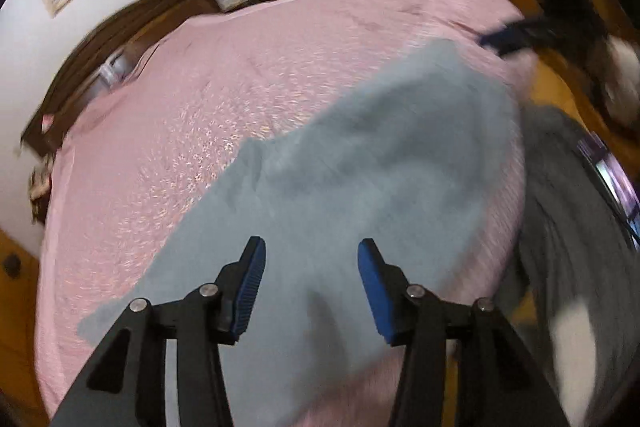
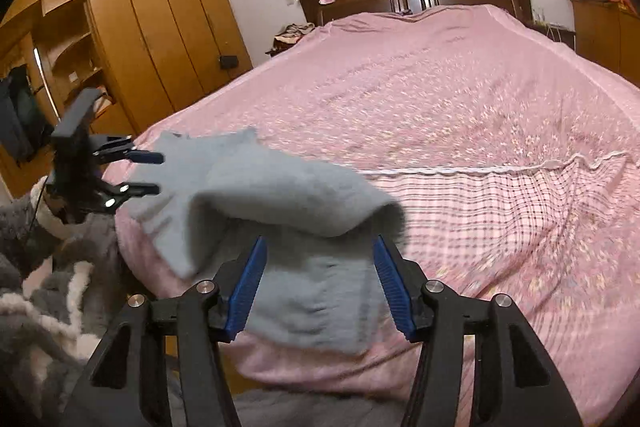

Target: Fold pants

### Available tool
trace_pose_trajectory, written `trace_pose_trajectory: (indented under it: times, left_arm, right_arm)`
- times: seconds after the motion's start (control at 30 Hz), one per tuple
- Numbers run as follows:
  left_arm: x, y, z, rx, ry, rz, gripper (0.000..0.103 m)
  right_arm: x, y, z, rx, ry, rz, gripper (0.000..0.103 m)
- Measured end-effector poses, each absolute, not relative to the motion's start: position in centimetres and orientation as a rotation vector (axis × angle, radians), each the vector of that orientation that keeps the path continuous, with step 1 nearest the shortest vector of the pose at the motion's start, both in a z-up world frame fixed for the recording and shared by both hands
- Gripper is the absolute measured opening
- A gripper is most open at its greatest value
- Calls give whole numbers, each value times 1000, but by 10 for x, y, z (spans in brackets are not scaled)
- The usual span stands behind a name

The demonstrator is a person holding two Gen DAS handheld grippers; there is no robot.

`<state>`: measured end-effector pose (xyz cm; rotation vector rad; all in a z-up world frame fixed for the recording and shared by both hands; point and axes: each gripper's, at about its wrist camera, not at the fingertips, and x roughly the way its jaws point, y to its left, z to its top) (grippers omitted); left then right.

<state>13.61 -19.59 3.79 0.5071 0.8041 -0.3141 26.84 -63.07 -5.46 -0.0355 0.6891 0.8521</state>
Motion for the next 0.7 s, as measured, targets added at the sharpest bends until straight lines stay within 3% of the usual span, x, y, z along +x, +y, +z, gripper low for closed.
trace_pose_trajectory:
  times: [0.17, 0.43, 0.53, 0.7]
  left_arm:
    - [176, -200, -1, 392, 908, -257, 49]
    - [181, -179, 0, 316, 909, -275, 49]
    - [181, -175, 1, 306, 907, -277, 49]
    - [181, -172, -4, 300, 900, -281, 49]
  right_arm:
    - [279, -608, -80, -133, 740, 916, 53]
    - [278, -589, -58, -291, 716, 932, 30]
    - [285, -595, -49, -239, 771, 965, 18]
    - [311, -619, -13, 89, 794, 1087, 14]
